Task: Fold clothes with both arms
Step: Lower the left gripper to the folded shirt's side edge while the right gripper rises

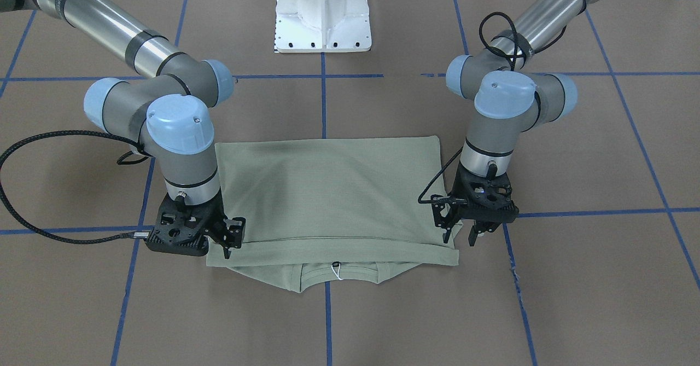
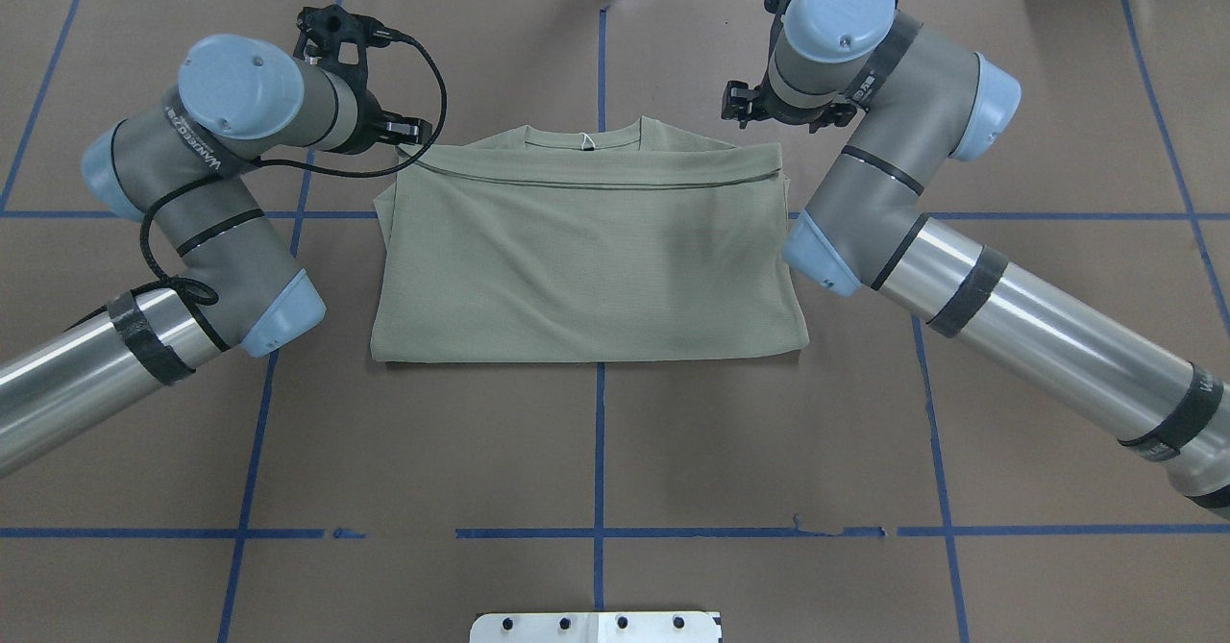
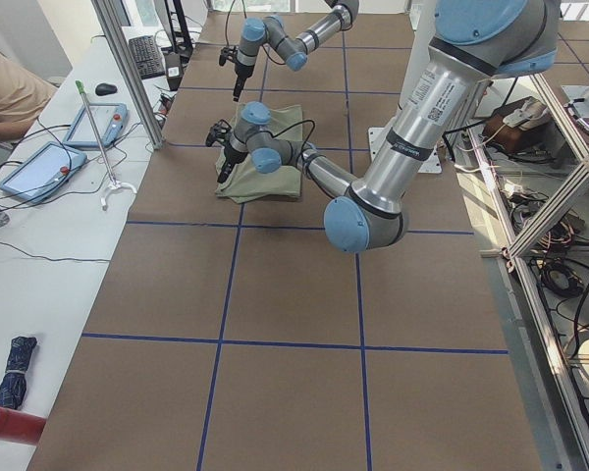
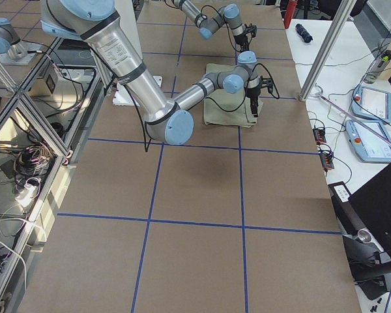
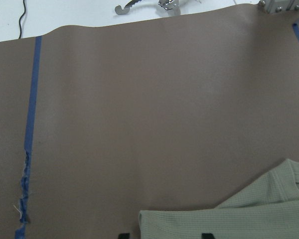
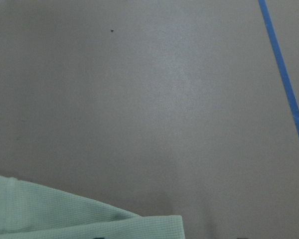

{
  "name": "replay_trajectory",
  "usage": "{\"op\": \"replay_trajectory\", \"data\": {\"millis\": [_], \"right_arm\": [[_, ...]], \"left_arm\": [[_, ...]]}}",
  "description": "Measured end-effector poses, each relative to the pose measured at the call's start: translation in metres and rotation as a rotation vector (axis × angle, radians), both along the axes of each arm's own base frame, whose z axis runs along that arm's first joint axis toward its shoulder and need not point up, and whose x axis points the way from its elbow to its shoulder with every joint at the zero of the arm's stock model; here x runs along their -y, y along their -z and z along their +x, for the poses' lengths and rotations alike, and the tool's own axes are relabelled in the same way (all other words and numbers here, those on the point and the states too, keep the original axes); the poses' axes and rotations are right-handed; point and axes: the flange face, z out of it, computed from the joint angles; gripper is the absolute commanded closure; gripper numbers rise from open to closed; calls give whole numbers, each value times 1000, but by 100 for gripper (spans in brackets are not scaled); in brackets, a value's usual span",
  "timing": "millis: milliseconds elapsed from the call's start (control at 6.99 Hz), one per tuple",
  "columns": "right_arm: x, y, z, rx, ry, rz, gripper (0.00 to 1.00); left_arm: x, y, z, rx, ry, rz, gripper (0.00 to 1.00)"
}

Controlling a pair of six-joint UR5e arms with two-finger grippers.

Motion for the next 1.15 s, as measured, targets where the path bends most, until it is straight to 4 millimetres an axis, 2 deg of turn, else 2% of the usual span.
{"op": "replay_trajectory", "data": {"millis": [143, 286, 573, 716, 859, 1145], "right_arm": [[-1, 0, 7, 9, 25, 8, 0], [-2, 0, 11, 14, 34, 14, 0], [-2, 3, 12, 16, 37, 21, 0], [-3, 4, 13, 17, 36, 24, 0], [-3, 5, 13, 18, 36, 26, 0], [-3, 8, 13, 21, 36, 29, 0]], "left_arm": [[-31, -6, -12, -32, -31, -3, 0], [-70, -11, -19, -73, -64, -26, 0], [-147, -41, -4, -175, -88, -116, 19], [-173, -57, 7, -217, -73, -147, 29], [-188, -66, 16, -241, -55, -177, 39], [-197, -77, 26, -249, -36, -205, 74]]}}
